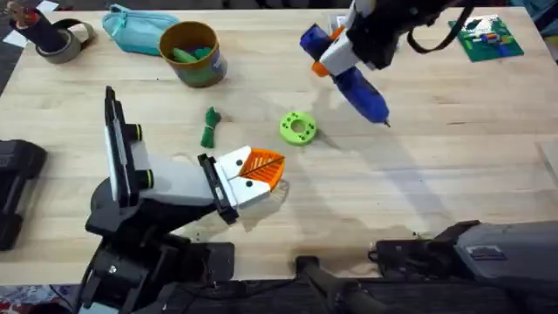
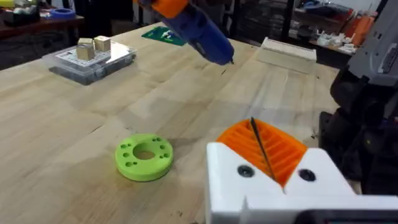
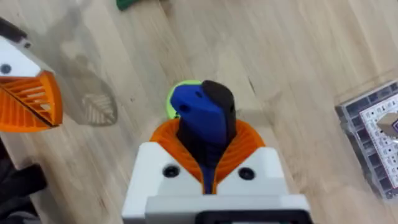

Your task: Pick up the gripper from the table and insert it into the empty holder that is missing its gripper. Then pick up a screw, insert it into the mounting hole, and use the screwdriver to tighten it. Finally, clean up the table by picking up the vegetable and placing it into the bucket.

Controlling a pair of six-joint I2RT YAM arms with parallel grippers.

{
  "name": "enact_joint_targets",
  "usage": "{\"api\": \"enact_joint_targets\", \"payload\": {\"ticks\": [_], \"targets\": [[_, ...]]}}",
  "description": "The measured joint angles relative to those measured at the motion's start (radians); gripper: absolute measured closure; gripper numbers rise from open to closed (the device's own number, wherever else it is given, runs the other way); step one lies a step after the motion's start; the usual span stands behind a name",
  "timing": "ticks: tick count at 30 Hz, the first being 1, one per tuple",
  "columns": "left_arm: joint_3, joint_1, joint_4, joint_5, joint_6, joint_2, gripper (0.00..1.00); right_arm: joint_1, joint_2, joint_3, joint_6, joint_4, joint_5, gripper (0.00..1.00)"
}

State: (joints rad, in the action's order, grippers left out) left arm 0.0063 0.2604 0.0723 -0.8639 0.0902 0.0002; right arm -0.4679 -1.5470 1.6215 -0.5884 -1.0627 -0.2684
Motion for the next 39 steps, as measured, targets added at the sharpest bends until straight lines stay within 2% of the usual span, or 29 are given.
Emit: {"api": "enact_joint_targets", "payload": {"ticks": [12,19,27,34,39], "targets": [[0.000,0.000,-0.001,0.000,0.000,0.000,0.990,-0.002,-0.013,0.000,-0.040,0.015,0.108,0.958],[0.000,0.000,-0.001,0.000,0.000,0.000,0.995,0.047,-0.035,0.001,-0.125,0.054,0.259,0.959],[0.000,0.000,0.000,0.000,0.000,0.000,0.996,0.182,-0.237,0.001,-0.270,0.060,0.345,0.962],[0.000,0.000,-0.001,0.000,0.000,0.000,0.996,0.189,-0.416,-0.001,-0.335,0.075,0.363,0.965],[0.000,0.000,0.000,0.000,0.000,0.000,0.996,0.185,-0.483,-0.040,-0.365,0.134,0.390,0.966]]}}
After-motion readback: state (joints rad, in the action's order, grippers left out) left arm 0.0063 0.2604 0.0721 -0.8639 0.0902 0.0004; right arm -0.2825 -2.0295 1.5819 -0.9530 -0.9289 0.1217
